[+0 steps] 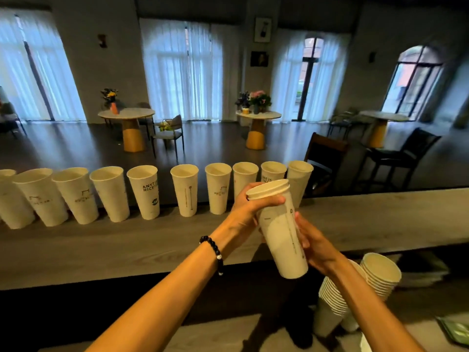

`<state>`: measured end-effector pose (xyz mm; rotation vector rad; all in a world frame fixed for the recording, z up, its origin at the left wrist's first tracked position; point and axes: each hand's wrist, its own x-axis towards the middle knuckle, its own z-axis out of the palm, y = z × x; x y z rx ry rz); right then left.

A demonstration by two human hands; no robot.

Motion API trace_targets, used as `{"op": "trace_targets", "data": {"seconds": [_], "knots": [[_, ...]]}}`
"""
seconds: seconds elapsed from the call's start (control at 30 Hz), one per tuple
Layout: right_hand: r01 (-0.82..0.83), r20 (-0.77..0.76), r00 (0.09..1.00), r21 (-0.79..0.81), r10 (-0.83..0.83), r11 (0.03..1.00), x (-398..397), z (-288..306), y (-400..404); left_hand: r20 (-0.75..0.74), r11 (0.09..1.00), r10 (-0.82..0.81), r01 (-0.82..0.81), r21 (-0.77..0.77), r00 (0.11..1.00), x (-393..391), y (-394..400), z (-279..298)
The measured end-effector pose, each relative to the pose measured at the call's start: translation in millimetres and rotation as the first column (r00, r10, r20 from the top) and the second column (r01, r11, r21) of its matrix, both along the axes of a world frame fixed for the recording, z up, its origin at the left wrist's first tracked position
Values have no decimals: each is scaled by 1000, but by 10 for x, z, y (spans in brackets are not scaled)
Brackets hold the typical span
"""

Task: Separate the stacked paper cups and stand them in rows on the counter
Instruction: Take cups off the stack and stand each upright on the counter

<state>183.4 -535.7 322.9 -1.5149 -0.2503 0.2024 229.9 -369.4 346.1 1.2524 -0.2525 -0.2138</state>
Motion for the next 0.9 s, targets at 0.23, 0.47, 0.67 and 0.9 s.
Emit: {"op": "trace_targets", "data": {"seconds": [0.23,0.47,0.67,0.9], "knots": [[158,19,987,-182,-158,970,-184,-126,-248,27,999,-30,29,25,999,-188,-120,-68],[176,98,982,-195,-159,965,-112,-163,-444,140,983,139,-154,96,980,-266,-359,-10],[242,202,960,-242,-195,940,70,-216,-939,212,957,282,-289,-1,936,-166,-725,129],[405,266,904,-282,-335,870,643,-379,-1766,165,853,485,-424,-303,858,247,-762,550]]}}
